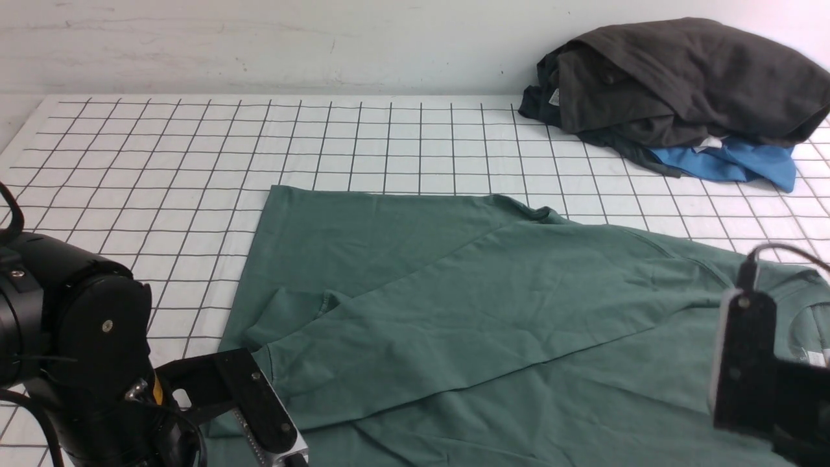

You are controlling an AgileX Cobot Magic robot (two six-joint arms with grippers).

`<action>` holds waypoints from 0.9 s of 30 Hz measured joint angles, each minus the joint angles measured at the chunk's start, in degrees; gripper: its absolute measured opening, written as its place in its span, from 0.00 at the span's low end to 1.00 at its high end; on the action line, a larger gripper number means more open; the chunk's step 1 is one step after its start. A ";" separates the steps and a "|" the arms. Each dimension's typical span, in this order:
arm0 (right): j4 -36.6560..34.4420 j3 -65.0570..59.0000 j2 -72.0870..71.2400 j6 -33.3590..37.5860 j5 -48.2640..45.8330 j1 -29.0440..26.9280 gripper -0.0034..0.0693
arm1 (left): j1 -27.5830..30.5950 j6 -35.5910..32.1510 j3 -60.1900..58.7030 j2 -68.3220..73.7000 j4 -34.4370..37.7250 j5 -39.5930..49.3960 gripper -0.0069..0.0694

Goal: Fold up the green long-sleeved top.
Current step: Use both arms simultaneously to clamp the lower edge of the clothing fabric

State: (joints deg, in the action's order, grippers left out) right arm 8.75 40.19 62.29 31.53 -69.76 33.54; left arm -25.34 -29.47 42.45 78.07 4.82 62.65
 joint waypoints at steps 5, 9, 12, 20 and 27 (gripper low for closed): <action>8.65 -8.05 1.03 -2.85 6.81 0.00 0.94 | 0.00 0.00 0.00 0.00 0.60 -1.39 0.12; 11.66 -11.45 6.01 -5.24 11.67 0.00 0.92 | 0.00 0.00 0.00 0.00 0.60 -1.53 0.12; 13.37 -11.63 11.12 -6.79 14.95 0.00 0.87 | 0.00 0.00 0.00 0.00 0.62 -1.53 0.12; 18.04 -11.02 19.24 -13.61 18.49 0.00 0.69 | 0.06 -0.05 0.00 0.00 0.67 -1.53 0.12; 18.07 -7.42 16.81 -13.90 16.64 0.00 0.32 | 0.06 -0.09 0.00 0.00 0.67 -1.53 0.12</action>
State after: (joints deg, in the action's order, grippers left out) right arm 26.83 32.77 79.10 17.63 -53.12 33.54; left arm -25.28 -29.56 42.45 78.07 5.49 61.13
